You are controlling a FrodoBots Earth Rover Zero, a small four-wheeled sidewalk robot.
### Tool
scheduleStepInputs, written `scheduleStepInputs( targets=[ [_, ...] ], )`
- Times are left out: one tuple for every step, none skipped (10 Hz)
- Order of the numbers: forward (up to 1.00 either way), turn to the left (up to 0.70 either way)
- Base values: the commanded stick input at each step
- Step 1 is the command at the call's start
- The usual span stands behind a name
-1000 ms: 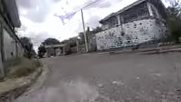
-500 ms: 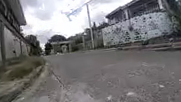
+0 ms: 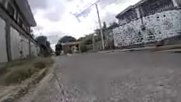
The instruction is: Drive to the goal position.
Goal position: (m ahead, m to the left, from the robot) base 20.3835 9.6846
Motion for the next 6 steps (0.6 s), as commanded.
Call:
scheduleStepInputs(
  targets=[
    [1.00,0.04],
    [1.00,0.04],
    [1.00,0.04],
    [1.00,0.04],
    [1.00,0.04],
    [1.00,0.15]
  ],
)
